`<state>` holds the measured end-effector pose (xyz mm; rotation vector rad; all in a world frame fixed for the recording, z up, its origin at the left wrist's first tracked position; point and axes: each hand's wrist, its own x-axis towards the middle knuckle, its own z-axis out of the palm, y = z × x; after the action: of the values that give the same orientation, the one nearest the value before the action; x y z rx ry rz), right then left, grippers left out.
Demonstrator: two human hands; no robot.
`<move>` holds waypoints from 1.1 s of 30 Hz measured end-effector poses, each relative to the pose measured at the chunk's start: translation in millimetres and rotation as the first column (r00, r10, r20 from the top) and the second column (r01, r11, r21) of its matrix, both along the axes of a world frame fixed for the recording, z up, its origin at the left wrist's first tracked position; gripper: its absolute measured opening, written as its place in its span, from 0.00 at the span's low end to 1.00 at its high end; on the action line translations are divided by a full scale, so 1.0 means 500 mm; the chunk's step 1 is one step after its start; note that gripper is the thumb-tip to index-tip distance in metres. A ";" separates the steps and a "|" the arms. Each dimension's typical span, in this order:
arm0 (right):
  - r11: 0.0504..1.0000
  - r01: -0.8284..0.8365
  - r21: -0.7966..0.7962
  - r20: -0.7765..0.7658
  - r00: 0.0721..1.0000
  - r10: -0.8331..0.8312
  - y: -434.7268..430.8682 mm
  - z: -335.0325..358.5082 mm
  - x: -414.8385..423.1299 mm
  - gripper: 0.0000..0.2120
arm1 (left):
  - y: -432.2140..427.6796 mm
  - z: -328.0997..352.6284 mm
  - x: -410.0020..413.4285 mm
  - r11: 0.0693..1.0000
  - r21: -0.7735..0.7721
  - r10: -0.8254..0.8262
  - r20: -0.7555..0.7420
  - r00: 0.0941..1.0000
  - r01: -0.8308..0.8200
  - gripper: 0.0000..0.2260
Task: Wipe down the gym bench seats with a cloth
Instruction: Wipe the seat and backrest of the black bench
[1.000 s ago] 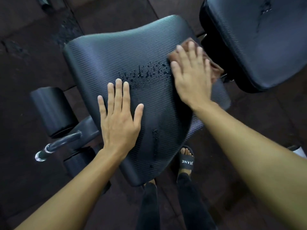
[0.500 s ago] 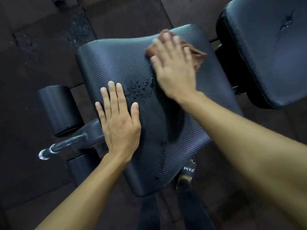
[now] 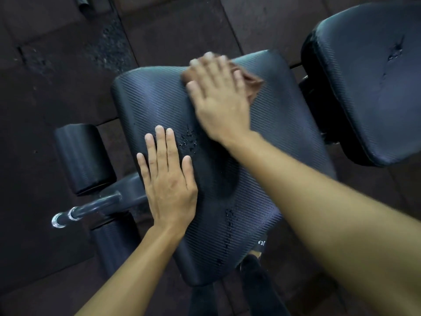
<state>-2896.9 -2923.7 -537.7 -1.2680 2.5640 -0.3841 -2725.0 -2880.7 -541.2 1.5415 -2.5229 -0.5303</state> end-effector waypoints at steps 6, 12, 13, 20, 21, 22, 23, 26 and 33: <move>0.935 0.140 -0.327 0.459 0.888 0.027 0.037 0.049 -0.026 0.23 | -0.046 0.069 -0.075 0.992 -0.028 0.110 -0.246 0.963 -0.121 0.21; 0.989 0.148 0.000 0.153 0.977 -0.146 0.180 -0.002 -0.116 0.25 | -0.120 0.042 -0.298 1.000 -0.029 -0.006 0.133 0.991 0.010 0.28; 0.992 0.125 0.013 0.123 0.984 -0.126 0.184 -0.012 -0.118 0.25 | -0.126 0.026 -0.312 1.000 -0.025 -0.004 0.208 0.978 0.009 0.29; 0.994 0.109 0.029 0.069 0.991 -0.111 0.183 -0.025 -0.118 0.26 | -0.176 0.001 -0.216 0.987 -0.128 0.127 0.248 0.961 -0.097 0.27; 0.994 0.107 0.027 0.066 0.992 -0.109 0.182 -0.025 -0.118 0.26 | -0.182 0.002 -0.196 0.978 -0.130 0.191 0.246 0.950 -0.164 0.27; 0.994 0.106 0.022 0.056 0.993 -0.107 0.182 -0.025 -0.117 0.26 | -0.179 0.003 -0.178 0.966 -0.128 0.248 0.246 0.937 -0.223 0.28; 0.994 0.106 0.018 0.043 0.993 -0.106 0.181 -0.026 -0.117 0.26 | -0.164 0.003 -0.162 0.955 -0.123 0.292 0.246 0.924 -0.269 0.28; 0.995 0.098 0.024 0.027 0.995 -0.099 0.180 -0.029 -0.119 0.26 | -0.066 0.009 -0.122 0.933 -0.128 0.358 0.234 0.904 -0.337 0.29; 0.998 0.060 0.023 0.101 0.993 -0.062 0.187 -0.019 -0.128 0.26 | 0.189 0.027 -0.003 0.950 -0.064 0.311 0.293 0.904 -0.306 0.29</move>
<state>-2960.7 -2830.2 -547.2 -1.1351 2.5197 -0.4230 -2726.7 -2786.4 -527.8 2.1045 -2.3942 -0.2439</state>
